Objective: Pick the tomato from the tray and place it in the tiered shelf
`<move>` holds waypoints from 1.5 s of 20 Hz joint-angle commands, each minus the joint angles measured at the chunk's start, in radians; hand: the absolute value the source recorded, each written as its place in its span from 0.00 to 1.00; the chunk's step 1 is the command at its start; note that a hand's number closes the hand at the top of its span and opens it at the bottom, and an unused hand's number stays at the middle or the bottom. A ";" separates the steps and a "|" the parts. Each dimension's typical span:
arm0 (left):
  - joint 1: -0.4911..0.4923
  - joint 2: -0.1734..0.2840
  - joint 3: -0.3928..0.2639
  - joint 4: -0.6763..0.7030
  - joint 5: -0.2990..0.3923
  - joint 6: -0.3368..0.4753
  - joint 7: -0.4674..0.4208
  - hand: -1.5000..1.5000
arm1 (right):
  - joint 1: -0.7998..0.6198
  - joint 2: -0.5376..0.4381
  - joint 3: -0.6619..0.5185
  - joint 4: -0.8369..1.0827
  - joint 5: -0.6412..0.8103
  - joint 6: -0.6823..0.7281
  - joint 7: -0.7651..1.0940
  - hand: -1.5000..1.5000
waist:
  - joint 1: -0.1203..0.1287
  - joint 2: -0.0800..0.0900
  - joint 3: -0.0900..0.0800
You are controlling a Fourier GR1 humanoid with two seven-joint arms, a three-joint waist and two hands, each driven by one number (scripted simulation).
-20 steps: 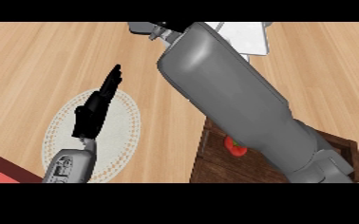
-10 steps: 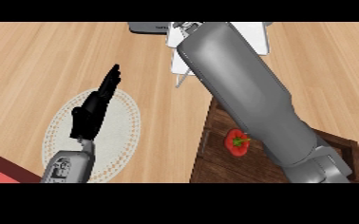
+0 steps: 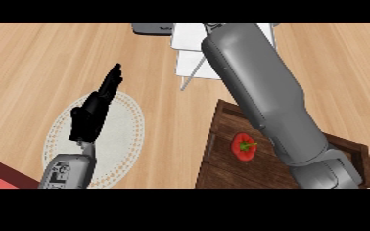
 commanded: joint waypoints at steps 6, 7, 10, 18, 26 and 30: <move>0.047 0.005 0.002 -0.004 -0.003 -0.001 -0.022 0.50 | 0.049 -0.030 -0.040 0.066 0.193 0.017 0.240 0.00 | -0.024 -0.010 -0.001; 0.034 0.012 0.020 -0.009 0.013 -0.005 0.001 0.50 | 0.046 -0.020 -0.045 0.058 0.208 0.040 0.249 0.00 | -0.022 -0.010 -0.001; 0.052 -0.004 0.007 0.026 -0.011 0.014 -0.042 0.50 | 0.101 0.009 -0.016 -0.051 0.235 0.089 0.299 0.00 | -0.031 -0.013 -0.001; -0.011 -0.045 -0.027 -0.010 -0.032 0.044 0.049 0.50 | 0.176 0.009 -0.080 -0.153 0.120 -0.078 0.187 0.00 | -0.017 -0.006 0.001; -0.008 0.009 0.034 0.026 0.021 -0.012 -0.015 0.50 | 0.089 0.009 -0.108 -0.287 0.040 0.035 0.162 0.00 | -0.017 -0.008 0.000; -0.009 0.024 0.042 0.031 0.025 -0.024 -0.017 0.50 | 0.082 0.009 -0.141 -0.370 0.038 -0.059 0.207 0.00 | -0.016 -0.010 0.000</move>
